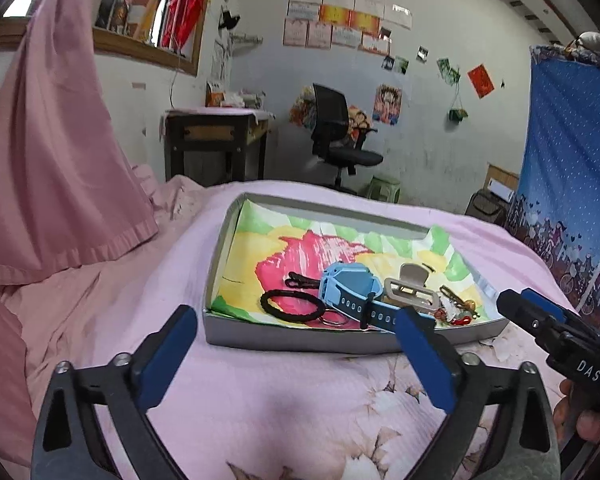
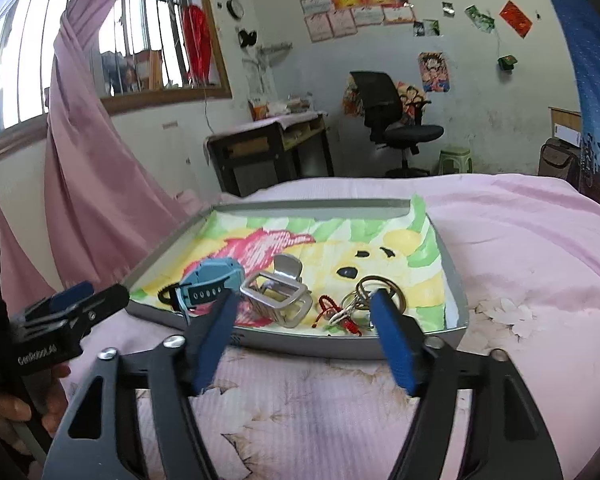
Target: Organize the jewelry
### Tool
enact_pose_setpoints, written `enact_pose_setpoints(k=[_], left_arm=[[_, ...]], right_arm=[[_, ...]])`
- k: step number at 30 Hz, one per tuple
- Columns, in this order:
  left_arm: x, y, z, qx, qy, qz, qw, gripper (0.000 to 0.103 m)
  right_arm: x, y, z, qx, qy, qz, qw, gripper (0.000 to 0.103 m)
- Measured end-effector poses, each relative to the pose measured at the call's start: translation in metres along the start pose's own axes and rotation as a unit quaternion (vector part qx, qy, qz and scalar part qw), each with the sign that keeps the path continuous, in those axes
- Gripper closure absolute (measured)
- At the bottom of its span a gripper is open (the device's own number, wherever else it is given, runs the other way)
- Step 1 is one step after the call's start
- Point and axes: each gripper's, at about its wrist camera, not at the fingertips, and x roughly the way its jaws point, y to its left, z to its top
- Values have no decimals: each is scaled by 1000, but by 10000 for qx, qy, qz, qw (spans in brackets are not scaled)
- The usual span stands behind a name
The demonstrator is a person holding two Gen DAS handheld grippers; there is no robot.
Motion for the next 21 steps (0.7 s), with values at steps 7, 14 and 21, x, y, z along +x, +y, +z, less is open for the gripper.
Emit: enact_pose_setpoints(k=[7, 14, 21], left_arm=[[-28, 2, -12, -44, -364, -41, 9993, 0], [-55, 3, -23, -17, -600, 6, 9982, 0], [-79, 5, -33, 6, -712, 43, 9975, 0]], right_arm=[[-28, 1, -5, 113, -332, 19, 9994, 7], [-55, 10, -13, 4, -567, -1, 9984, 1], [-77, 15, -28, -23, -613, -43, 9981, 1]])
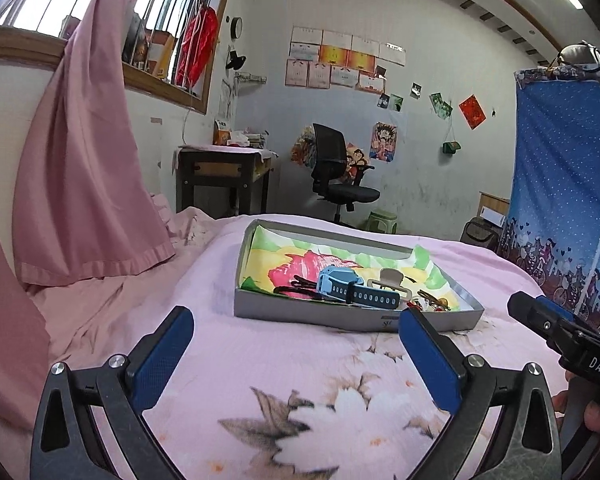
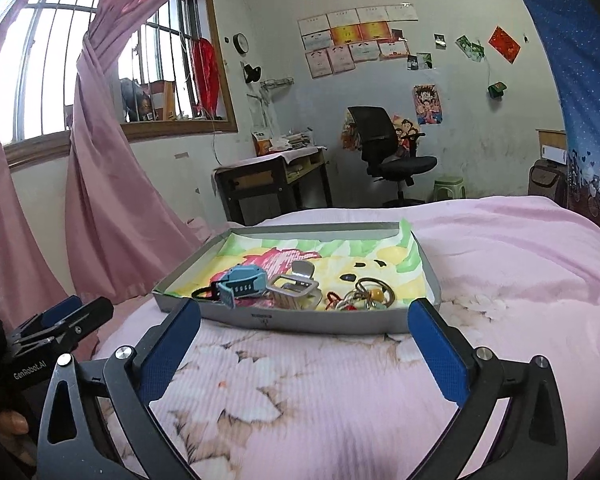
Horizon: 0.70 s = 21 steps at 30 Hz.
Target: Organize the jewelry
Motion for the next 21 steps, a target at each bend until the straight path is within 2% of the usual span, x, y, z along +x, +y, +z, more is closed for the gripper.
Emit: enact_pose_setpoints(k=[12, 21], left_arm=[[-43, 2, -19, 107, -192, 155, 9996, 0], [-51, -3, -36, 203, -189, 245, 9993, 0]], right_arm=[[-40, 15, -19, -216, -100, -127, 9996, 1], [-58, 22, -32, -318, -121, -126, 9993, 1]])
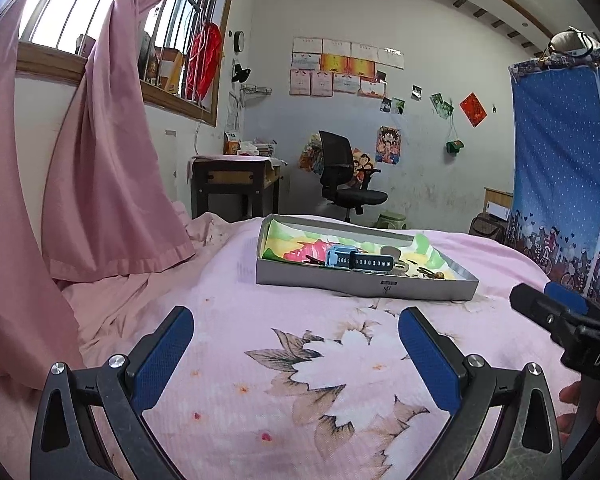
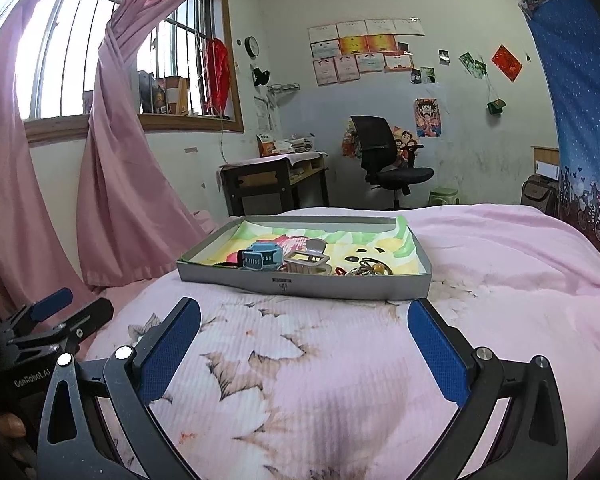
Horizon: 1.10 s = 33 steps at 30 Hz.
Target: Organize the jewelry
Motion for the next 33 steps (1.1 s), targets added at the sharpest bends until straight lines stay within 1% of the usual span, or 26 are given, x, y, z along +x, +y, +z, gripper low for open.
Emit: enact_pose_setpoints(k=[9, 33], left_arm=[[1, 3, -5, -75, 17, 59, 10000, 0], [1, 6, -6, -101, -6, 64, 9999, 0]], right_arm=[[7, -2, -4, -8, 141, -101, 9999, 1], [8, 1, -2, -2, 162, -92, 9998, 1]])
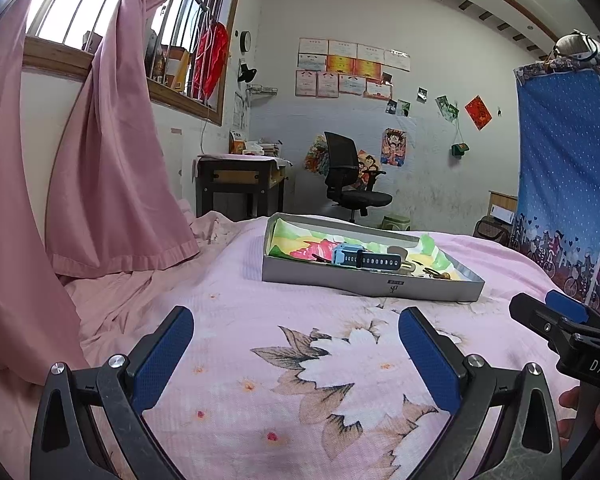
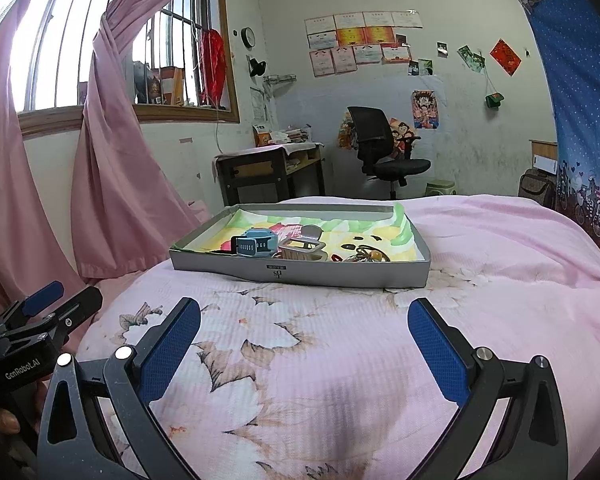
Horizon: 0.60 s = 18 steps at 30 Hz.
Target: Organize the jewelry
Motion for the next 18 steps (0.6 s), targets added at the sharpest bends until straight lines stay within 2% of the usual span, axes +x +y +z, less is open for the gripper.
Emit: enact_pose_setpoints(k=[18], left_arm=[[0, -1, 0, 1, -3, 3, 10000, 0]], right_arm=[[0, 0, 0, 8, 2, 5, 10000, 1]])
